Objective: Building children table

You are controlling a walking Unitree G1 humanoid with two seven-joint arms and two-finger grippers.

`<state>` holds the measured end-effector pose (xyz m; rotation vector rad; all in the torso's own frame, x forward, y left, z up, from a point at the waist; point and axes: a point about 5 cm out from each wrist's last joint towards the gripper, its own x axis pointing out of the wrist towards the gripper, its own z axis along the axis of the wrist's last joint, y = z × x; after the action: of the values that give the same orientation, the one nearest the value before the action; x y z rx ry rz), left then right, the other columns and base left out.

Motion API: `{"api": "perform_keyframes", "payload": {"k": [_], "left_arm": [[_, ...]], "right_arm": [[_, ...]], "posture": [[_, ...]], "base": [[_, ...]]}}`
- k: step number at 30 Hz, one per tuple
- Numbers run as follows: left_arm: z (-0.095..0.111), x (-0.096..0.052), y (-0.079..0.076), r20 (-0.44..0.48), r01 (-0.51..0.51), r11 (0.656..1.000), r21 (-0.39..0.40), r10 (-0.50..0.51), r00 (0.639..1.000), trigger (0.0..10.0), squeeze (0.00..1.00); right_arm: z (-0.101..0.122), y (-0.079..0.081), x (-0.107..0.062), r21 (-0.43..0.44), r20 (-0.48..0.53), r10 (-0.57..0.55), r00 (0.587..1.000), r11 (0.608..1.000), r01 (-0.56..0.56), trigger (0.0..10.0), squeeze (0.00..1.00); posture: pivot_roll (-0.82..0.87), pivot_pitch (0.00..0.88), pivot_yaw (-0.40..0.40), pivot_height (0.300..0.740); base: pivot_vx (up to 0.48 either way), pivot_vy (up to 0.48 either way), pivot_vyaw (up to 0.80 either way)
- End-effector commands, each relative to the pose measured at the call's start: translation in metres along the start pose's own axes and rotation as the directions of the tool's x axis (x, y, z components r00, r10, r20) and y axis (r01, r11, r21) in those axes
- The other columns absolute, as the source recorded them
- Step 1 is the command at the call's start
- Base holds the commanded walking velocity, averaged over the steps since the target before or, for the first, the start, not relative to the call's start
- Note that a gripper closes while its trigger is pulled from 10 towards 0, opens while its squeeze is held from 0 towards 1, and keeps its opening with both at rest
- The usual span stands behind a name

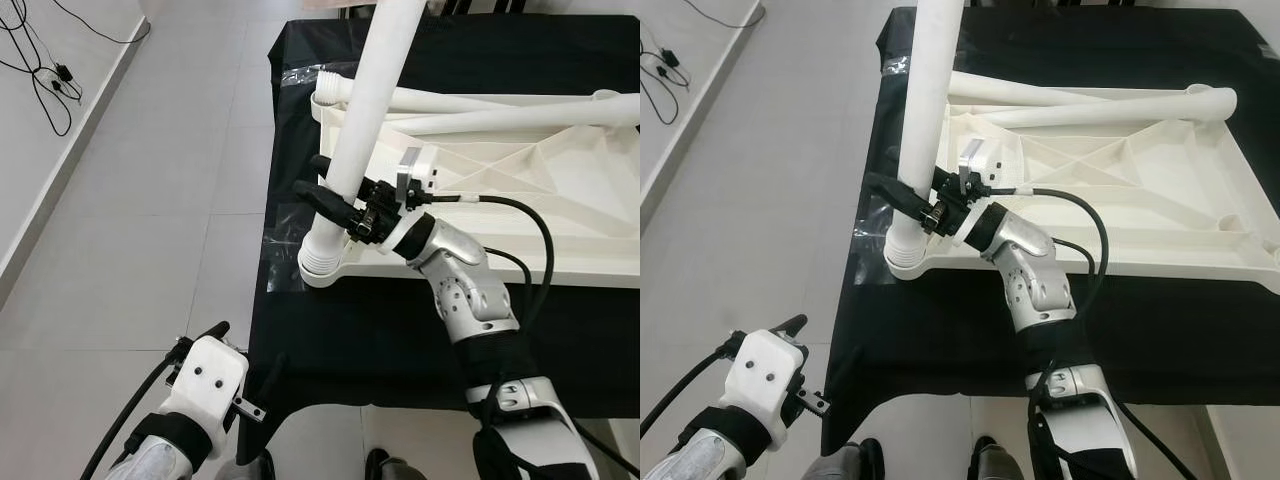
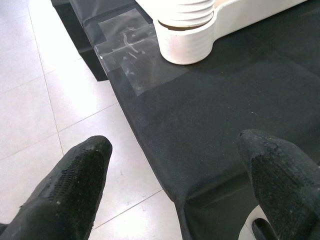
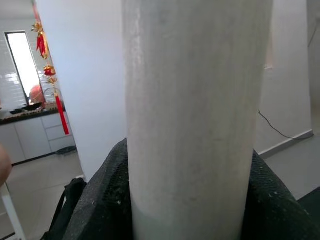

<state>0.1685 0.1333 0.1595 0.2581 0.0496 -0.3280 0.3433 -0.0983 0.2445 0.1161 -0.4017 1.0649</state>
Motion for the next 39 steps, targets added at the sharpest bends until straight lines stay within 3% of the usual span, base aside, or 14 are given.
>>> {"api": "perform_keyframes", "payload": {"k": [1, 3, 4, 9, 10, 18, 23, 33, 39], "left_arm": [[-0.008, -0.002, -0.001, -0.048, 0.012, 1.000, 0.013, -0.011, 0.999, 10.0, 0.00], [-0.008, -0.001, -0.001, -0.048, 0.012, 1.000, 0.012, -0.011, 0.999, 10.0, 0.00], [-0.008, -0.001, -0.001, -0.048, 0.011, 1.000, 0.012, -0.011, 0.999, 10.0, 0.00], [-0.008, -0.001, -0.001, -0.047, 0.010, 1.000, 0.011, -0.010, 0.999, 10.0, 0.00], [-0.008, -0.001, -0.001, -0.047, 0.011, 1.000, 0.011, -0.010, 0.999, 10.0, 0.00], [-0.007, -0.001, -0.001, -0.046, 0.012, 1.000, 0.011, -0.012, 0.999, 10.0, 0.00], [-0.007, -0.002, -0.001, -0.048, 0.010, 1.000, 0.011, -0.010, 0.999, 10.0, 0.00], [-0.007, -0.003, 0.000, -0.052, 0.015, 1.000, 0.017, -0.014, 0.999, 10.0, 0.00], [-0.007, -0.003, 0.000, -0.053, 0.015, 1.000, 0.019, -0.014, 0.998, 10.0, 0.00]], "right_arm": [[0.003, -0.004, -0.002, -0.004, 0.007, -0.028, 1.000, 1.000, 0.028, 10.0, 0.00], [0.003, 0.000, -0.001, -0.004, -0.001, -0.003, 1.000, 1.000, 0.003, 10.0, 0.00], [0.001, 0.002, -0.001, -0.011, -0.018, 0.016, 1.000, 1.000, -0.016, 0.0, 0.00], [0.001, -0.001, -0.001, -0.047, -0.031, -0.004, 1.000, 0.999, 0.002, 0.0, 0.00], [0.004, -0.004, 0.001, -0.055, -0.019, -0.018, 1.000, 0.998, 0.017, 10.0, 0.00], [0.009, -0.005, 0.004, -0.068, 0.004, -0.019, 1.000, 0.997, 0.019, 10.0, 0.00], [-0.013, 0.004, -0.006, -0.182, -0.150, 0.053, 0.987, 0.980, -0.080, 10.0, 0.00], [-0.021, -0.002, -0.014, -0.234, -0.227, 0.047, 0.973, 0.967, -0.102, 10.0, 0.00], [-0.024, 0.001, -0.014, -0.212, -0.266, 0.109, 0.958, 0.963, -0.169, 10.0, 0.00]], "posture": [[0.10, 0.238, 0.020, 0.740], [0.10, 0.239, 0.018, 0.740], [0.10, 0.239, 0.018, 0.740], [0.10, 0.242, 0.018, 0.740], [0.10, 0.242, 0.018, 0.740], [0.10, 0.244, 0.014, 0.740], [0.10, 0.249, 0.017, 0.740], [0.11, 0.252, 0.021, 0.740], [0.11, 0.253, 0.022, 0.740]], "base": [[0.000, 0.000, 0.00], [0.000, 0.000, 0.00], [0.000, 0.000, 0.00], [0.000, 0.000, 0.00], [0.000, 0.000, 0.00], [0.000, 0.000, 0.00], [0.000, 0.000, 0.00], [0.000, 0.000, 0.00], [0.000, 0.000, 0.00]]}}
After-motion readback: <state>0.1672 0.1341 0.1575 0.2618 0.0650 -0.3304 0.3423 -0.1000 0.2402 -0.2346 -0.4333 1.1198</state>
